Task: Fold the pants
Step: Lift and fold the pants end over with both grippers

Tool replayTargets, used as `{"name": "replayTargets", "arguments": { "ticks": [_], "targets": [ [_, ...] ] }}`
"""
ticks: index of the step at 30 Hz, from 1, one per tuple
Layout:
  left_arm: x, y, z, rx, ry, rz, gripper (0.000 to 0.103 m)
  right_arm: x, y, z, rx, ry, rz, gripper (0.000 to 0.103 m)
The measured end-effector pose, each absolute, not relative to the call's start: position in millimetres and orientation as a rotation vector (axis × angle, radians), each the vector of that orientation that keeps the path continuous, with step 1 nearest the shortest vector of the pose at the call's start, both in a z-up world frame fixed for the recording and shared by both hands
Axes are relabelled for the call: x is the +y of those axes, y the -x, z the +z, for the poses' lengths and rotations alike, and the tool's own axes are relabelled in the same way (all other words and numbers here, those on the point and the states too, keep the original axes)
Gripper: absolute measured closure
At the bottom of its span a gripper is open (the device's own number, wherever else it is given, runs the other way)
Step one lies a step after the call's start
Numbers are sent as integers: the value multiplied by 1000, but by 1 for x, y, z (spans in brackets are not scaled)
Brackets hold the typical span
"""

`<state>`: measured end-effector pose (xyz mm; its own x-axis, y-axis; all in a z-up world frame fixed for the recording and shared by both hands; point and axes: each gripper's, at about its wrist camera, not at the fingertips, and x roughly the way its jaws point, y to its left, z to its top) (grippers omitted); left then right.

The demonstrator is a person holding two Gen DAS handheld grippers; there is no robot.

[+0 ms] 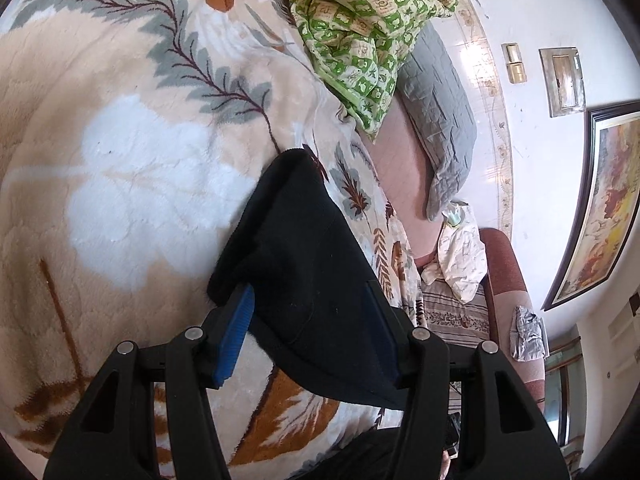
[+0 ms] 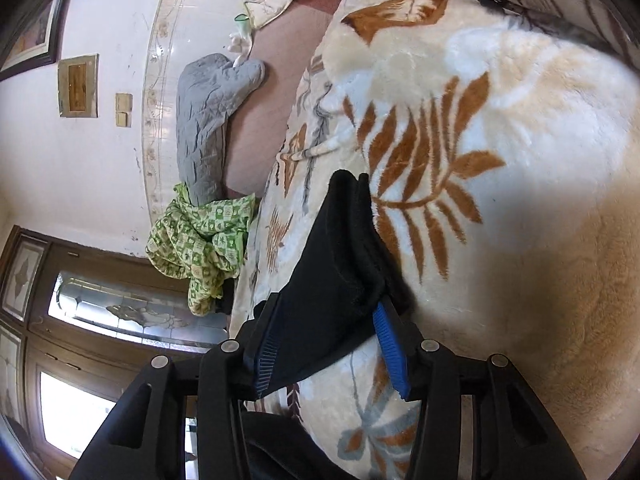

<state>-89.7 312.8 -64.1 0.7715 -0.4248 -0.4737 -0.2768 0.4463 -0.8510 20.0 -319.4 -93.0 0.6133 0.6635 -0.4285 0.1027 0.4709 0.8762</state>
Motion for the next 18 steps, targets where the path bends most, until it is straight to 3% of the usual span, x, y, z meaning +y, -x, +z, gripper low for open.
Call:
{"name": "replayTargets", "arguments": {
  "ticks": [4,10,18],
  "targets": [
    [313,90,-64,721,1132,-102,49,-319,-22,-92,885,-999,422,57],
    [315,93,-64,720,1156,-106,48,-302,-37,-88,979,-829,416,91],
    [316,86,-63,718,1201,-119,33,-299,-39,-97,1049,-773,384,97]
  ]
}}
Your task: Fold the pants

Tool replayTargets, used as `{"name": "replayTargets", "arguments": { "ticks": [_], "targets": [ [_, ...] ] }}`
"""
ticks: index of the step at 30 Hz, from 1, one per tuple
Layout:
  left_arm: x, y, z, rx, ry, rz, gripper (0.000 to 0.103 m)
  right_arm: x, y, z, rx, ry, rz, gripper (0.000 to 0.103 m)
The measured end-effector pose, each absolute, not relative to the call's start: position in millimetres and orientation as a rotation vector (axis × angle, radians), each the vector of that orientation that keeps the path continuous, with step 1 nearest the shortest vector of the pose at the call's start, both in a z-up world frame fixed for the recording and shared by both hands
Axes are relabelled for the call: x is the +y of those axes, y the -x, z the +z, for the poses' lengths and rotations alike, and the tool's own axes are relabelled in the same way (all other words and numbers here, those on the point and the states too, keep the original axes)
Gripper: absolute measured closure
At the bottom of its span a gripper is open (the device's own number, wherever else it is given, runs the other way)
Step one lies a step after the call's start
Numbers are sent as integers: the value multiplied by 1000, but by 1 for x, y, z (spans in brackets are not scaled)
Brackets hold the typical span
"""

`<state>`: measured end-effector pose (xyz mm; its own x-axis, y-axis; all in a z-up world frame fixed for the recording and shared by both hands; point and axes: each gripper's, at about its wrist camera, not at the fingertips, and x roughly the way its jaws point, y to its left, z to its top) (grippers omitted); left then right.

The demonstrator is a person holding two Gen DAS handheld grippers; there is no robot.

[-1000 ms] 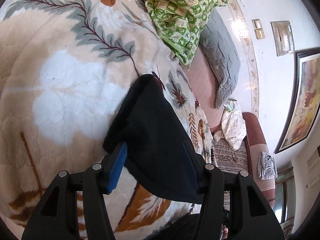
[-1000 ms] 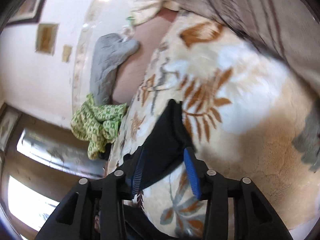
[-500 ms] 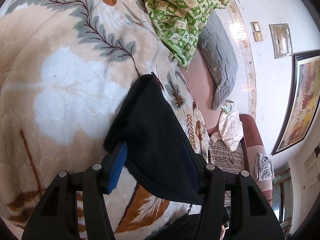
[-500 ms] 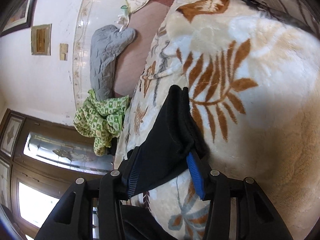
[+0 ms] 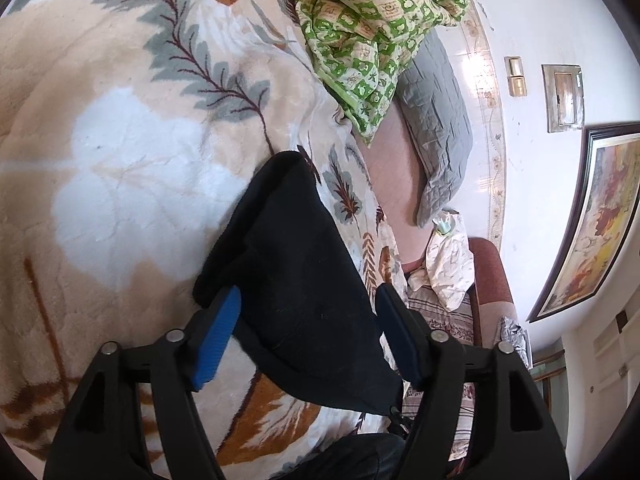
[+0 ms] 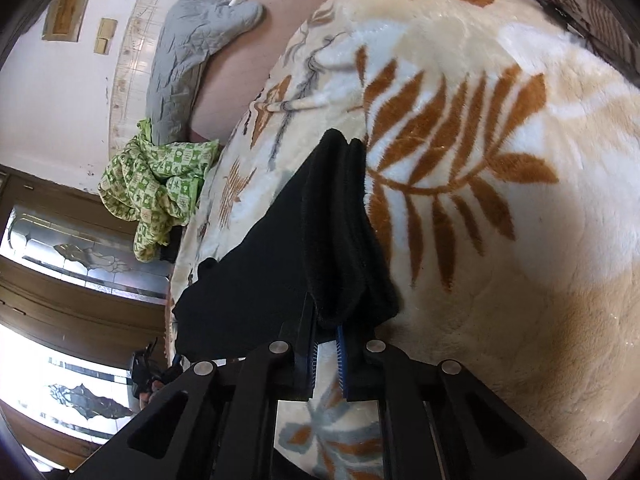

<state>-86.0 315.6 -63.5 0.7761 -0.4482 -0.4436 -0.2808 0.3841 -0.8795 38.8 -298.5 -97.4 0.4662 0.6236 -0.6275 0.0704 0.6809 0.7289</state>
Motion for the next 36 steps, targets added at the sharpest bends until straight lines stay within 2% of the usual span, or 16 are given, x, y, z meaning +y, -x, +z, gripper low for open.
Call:
{"name": "replayTargets", "arguments": {
  "ticks": [7,24,28,33,34,35,36],
  "targets": [
    [314,95,-64,757,1196,-103,32,-302,-38,-101,1052,-784,385,97],
    [307,94,-48,634,1208,-158,31,-298,-40,-99,1059,-785,381,97],
    [310,83,-59,654,1176,-131,31,-299,-39,-100,1060,-784,380,96],
    [306,79,-60,664,1098,-109,35,-299,-39,-100,1060,-784,380,96],
    [305,79,-59,667,1076,-98,44,-299,-39,-100,1060,-783,380,96],
    [304,80,-59,674,1063,-85,64,-299,-39,-100,1059,-781,380,96],
    [303,80,-61,696,1049,-65,76,-299,-39,-100,1059,-783,381,96]
  ]
}}
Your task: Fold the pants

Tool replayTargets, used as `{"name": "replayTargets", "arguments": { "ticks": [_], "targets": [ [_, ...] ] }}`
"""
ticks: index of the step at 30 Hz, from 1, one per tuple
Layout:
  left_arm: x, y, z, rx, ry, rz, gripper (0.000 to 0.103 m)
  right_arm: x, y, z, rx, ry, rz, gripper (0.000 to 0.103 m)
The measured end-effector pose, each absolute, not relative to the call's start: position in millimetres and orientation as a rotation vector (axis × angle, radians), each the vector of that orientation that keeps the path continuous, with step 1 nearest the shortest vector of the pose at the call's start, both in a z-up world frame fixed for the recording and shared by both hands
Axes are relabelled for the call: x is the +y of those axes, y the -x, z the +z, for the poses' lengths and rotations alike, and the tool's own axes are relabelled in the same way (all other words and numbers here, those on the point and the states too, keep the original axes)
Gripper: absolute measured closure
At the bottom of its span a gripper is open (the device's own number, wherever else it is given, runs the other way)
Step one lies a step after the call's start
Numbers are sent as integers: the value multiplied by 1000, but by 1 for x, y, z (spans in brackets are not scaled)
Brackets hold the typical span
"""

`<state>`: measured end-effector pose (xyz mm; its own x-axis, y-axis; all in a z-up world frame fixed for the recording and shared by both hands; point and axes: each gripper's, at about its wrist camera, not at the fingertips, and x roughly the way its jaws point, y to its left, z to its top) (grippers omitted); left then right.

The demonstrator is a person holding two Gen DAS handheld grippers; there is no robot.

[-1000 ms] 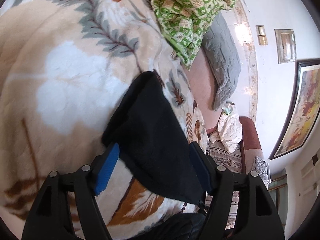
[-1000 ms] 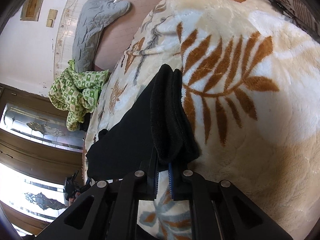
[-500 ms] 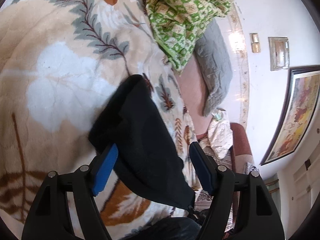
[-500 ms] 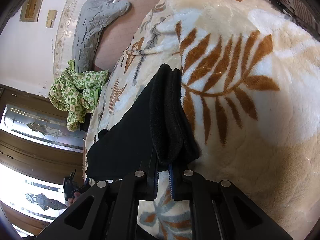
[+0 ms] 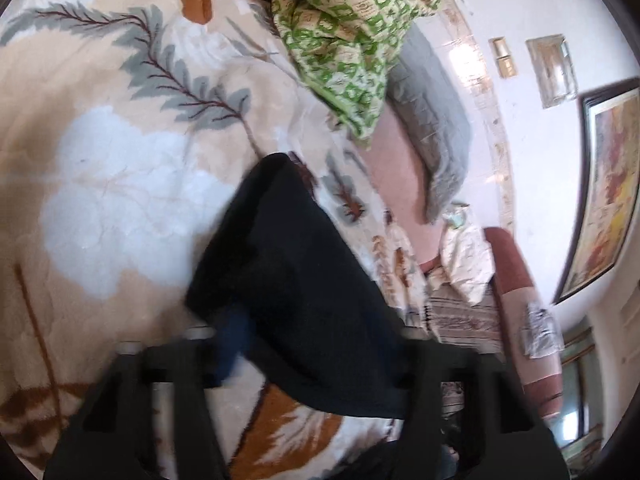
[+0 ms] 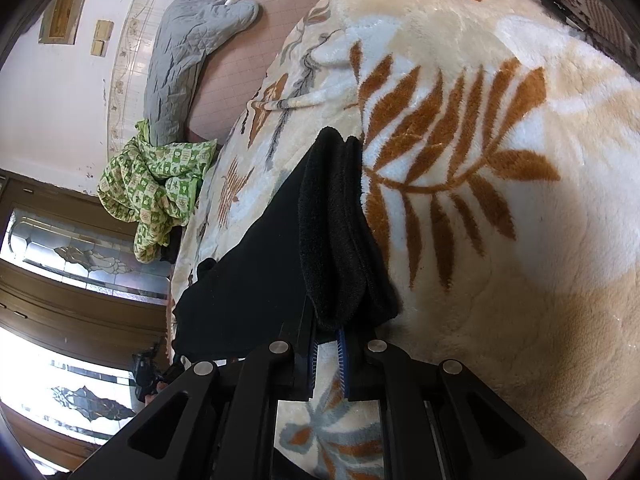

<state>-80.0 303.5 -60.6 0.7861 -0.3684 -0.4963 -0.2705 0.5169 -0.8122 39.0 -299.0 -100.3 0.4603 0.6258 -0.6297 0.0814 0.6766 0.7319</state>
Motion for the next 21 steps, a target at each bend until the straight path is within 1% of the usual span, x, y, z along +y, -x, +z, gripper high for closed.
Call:
{"name": "replayTargets", "arguments": {
  "ticks": [1,3,6,9,13,17,21],
  "targets": [
    [303,80,-63,724,1034,-36,99,-299,-39,-100,1058,-785,380,96],
    [303,82,-65,747,1010,-4,100,-299,-38,-99,1049,-776,376,99],
    [297,85,-57,766,917,22,100,-297,-35,-87,1015,-684,329,100],
    [300,89,-52,769,874,27,100,-295,-37,-82,1021,-630,279,101],
    [305,93,-59,777,892,33,100,-297,-38,-83,1030,-631,263,101],
    [297,103,-41,720,854,6,100,-303,-35,-83,1009,-649,272,101],
    [300,104,-55,743,887,23,100,-305,-35,-86,1010,-663,284,101]
  ]
}}
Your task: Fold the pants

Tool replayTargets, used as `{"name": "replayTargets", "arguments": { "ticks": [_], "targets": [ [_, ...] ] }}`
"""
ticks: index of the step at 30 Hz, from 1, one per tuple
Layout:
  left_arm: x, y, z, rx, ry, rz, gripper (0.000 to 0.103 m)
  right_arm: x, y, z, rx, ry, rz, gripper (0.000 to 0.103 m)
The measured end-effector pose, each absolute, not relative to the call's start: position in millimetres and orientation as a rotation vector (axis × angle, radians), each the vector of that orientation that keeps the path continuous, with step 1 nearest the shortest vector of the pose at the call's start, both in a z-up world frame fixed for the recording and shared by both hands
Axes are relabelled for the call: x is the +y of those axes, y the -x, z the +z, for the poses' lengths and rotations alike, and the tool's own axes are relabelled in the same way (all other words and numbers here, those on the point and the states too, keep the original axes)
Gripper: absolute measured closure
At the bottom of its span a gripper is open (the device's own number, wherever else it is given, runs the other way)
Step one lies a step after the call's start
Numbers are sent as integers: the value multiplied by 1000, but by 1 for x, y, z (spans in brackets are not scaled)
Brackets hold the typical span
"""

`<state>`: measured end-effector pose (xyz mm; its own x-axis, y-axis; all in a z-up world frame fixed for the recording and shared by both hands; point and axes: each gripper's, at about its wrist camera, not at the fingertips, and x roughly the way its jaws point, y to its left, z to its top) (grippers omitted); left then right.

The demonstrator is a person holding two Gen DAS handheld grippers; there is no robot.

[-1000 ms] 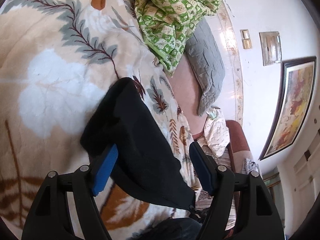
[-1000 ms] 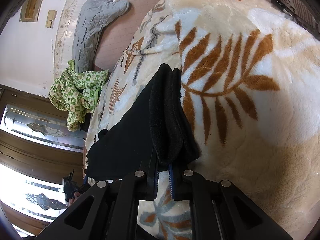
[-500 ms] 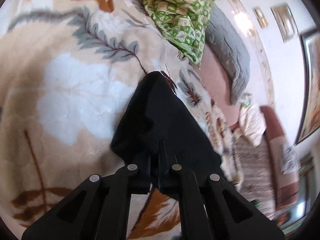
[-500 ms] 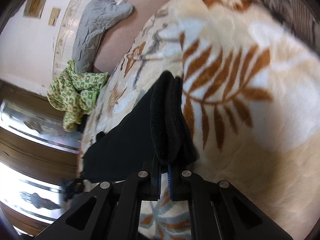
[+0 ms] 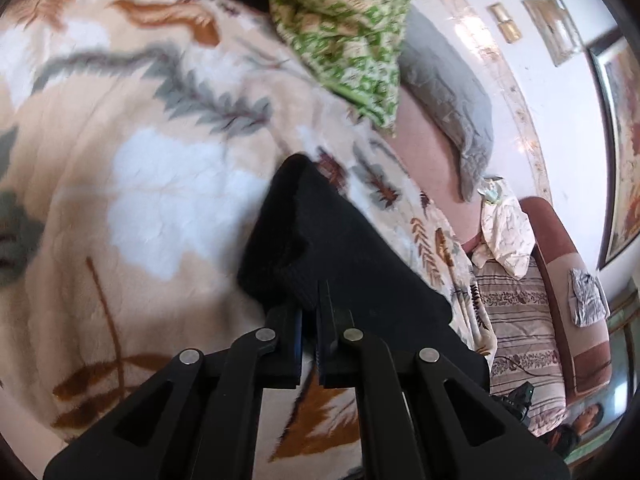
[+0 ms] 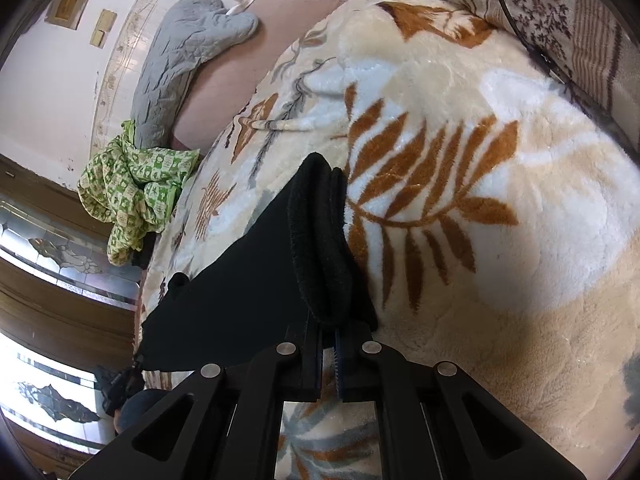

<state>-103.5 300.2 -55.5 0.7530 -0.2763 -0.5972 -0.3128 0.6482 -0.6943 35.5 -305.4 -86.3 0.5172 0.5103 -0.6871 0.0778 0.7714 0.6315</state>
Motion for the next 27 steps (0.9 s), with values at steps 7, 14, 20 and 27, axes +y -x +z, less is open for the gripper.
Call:
{"name": "replayTargets", "arguments": {
  "ticks": [7,14,20,27],
  "targets": [
    [296,90,-65,760,828,20,99,-307,-35,-92,1024,-670,296,101],
    [318,100,-45,797,769,104,68,-306,-26,-69,1024,-559,185,83],
    [305,115,9,600,574,232,53,-250,-21,12,800,-58,76,75],
    [182,48,-6,653,223,60,53,-37,-74,-10,772,260,679,75]
  ]
}}
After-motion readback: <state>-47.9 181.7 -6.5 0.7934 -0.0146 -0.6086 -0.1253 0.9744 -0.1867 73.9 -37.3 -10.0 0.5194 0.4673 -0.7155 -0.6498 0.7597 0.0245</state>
